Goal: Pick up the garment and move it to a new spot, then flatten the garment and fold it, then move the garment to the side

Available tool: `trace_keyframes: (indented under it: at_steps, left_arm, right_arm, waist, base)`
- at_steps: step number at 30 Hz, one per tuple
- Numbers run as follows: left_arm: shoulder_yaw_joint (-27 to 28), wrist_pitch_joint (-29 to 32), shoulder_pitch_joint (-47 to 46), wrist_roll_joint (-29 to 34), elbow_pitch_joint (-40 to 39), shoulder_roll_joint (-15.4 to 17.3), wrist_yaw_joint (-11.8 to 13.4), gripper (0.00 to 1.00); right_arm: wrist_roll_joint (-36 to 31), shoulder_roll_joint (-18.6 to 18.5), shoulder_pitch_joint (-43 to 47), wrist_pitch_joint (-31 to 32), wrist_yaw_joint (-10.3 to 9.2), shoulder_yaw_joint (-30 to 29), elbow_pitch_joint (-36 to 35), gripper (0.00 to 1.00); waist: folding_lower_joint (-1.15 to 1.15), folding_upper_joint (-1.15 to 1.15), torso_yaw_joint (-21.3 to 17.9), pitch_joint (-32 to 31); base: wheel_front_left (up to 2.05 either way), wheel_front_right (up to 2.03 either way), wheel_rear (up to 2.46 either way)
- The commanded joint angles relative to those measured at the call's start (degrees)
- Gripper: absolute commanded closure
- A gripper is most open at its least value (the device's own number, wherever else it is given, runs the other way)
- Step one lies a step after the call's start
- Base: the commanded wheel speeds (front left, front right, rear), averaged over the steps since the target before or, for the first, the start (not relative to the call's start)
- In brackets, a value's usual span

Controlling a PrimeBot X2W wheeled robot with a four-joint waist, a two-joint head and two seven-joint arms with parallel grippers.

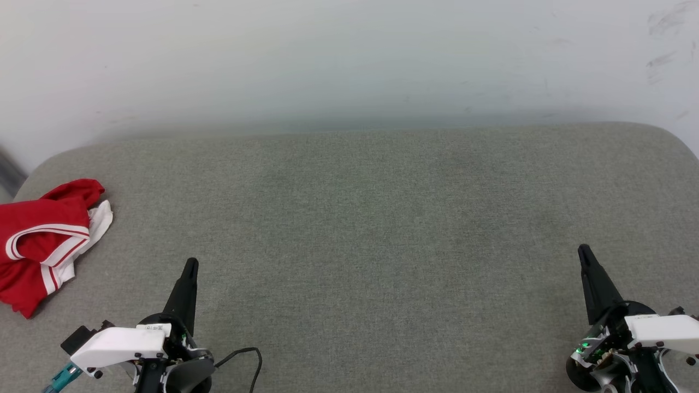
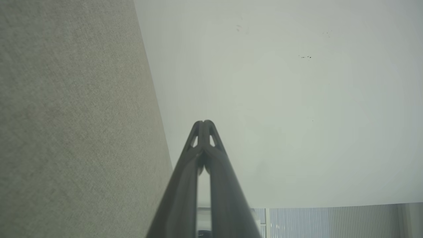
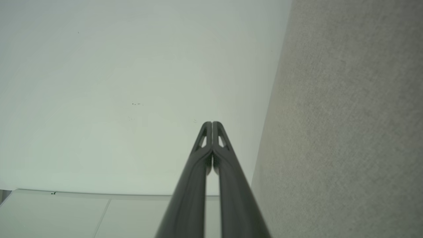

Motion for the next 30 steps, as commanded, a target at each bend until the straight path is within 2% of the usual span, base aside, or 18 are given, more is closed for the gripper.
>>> trace_keyframes:
  at_steps: [1,25,26,30]
  left_arm:
    - [0.1,0.1,-0.5,0.2,0.0,0.0,-0.2,1.0]
    - [0.1,0.1,-0.5,0.1,0.0,-0.1,-0.2,1.0]
    - [0.0,0.0,0.0,0.0,0.0,0.0,0.0,0.0]
    - [-0.3,-0.5,0.9,0.1,0.5,-0.1,0.0,0.0]
  right_arm:
    - [0.2,0.2,-0.6,0.0,0.0,0.1,0.0,1.0]
    - [0.2,0.2,-0.6,0.0,0.0,0.1,0.0,1.0]
    - [0.0,0.0,0.0,0.0,0.0,0.0,0.0,0.0]
    - [-0.3,0.0,1.0,-0.5,-0.01,0.3,0.9,0.0]
  waist:
    - [0.0,0.0,0.0,0.0]
    - [0.0,0.0,0.0,0.0]
    - [0.0,0.0,0.0,0.0]
    - [0.0,0.0,0.0,0.0]
  base:
    - [0.0,0.0,0.0]
    - [0.0,0.0,0.0]
    - [0.0,0.0,0.0]
    - [0.0,0.0,0.0]
